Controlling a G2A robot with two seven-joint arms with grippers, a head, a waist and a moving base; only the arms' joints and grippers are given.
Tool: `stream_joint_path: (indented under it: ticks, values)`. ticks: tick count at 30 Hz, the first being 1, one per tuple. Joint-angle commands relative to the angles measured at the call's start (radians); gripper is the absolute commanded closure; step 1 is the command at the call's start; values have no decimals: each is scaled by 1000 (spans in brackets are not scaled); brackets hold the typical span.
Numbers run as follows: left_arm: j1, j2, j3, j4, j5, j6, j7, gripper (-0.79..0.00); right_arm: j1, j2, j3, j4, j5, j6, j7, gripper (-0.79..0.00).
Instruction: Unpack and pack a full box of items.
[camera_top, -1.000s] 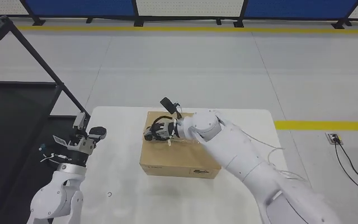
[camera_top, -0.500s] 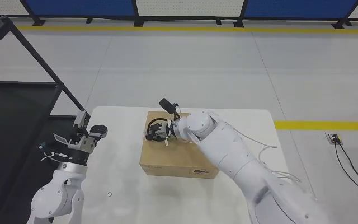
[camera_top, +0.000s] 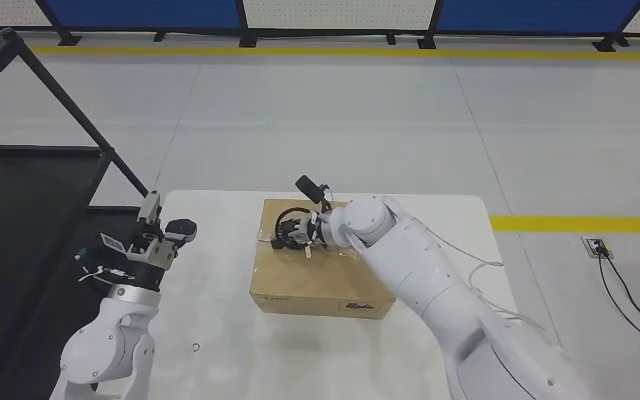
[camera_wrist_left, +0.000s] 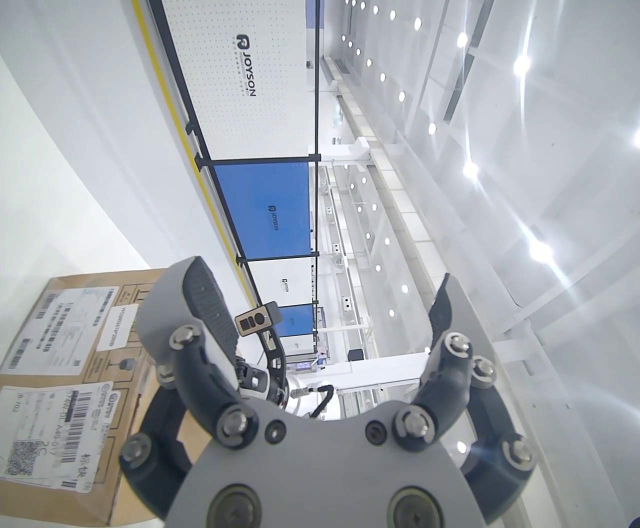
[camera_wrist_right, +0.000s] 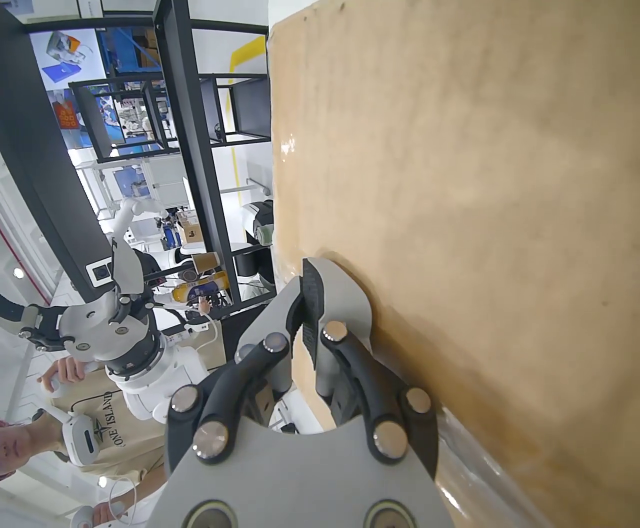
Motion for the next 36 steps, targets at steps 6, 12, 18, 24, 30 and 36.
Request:
stream_joint_path:
  ticks: [6,12,18,24,30,36]
  values:
    - [-11,0,16,4,9,5,-6,-785,-6,19,28,-14,-23,6,7,0]
    - [-24,0,26,8,15,13,-10,-785,-21,42,56,-41,-44,18,16,0]
    - [-38,0,38,16,22,18,-16,-785,-46,72,89,-90,-66,24,28,0]
    - [-52,1,45,25,25,23,-21,-785,-86,112,130,-179,-102,41,29,0]
    - [-61,1,54,30,30,25,-23,-785,-142,163,187,-300,-150,86,17,0]
    - [-66,1,61,31,35,24,-20,-785,-205,211,242,-431,-218,196,14,0]
